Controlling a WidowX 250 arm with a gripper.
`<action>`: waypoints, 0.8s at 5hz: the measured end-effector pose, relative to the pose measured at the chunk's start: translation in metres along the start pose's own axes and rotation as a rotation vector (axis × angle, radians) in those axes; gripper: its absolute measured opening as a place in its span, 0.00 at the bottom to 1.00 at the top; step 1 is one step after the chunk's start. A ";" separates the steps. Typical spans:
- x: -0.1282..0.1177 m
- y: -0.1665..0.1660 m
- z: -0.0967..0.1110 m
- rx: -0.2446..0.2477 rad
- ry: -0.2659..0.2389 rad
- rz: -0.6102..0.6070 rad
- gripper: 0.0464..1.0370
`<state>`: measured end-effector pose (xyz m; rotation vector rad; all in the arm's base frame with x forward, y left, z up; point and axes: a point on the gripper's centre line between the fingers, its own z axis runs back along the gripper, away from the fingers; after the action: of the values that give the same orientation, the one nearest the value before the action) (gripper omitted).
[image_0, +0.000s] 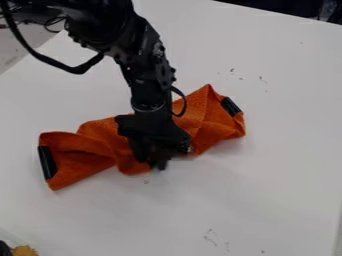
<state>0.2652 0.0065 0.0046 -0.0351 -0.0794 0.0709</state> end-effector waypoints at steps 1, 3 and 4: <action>-0.003 0.000 0.002 0.015 0.019 -0.001 0.17; 0.002 -0.009 0.027 0.047 0.022 -0.011 0.05; 0.023 -0.008 0.045 0.070 -0.005 -0.065 0.05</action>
<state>0.2853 0.0019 0.0511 0.0380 -0.0827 0.0091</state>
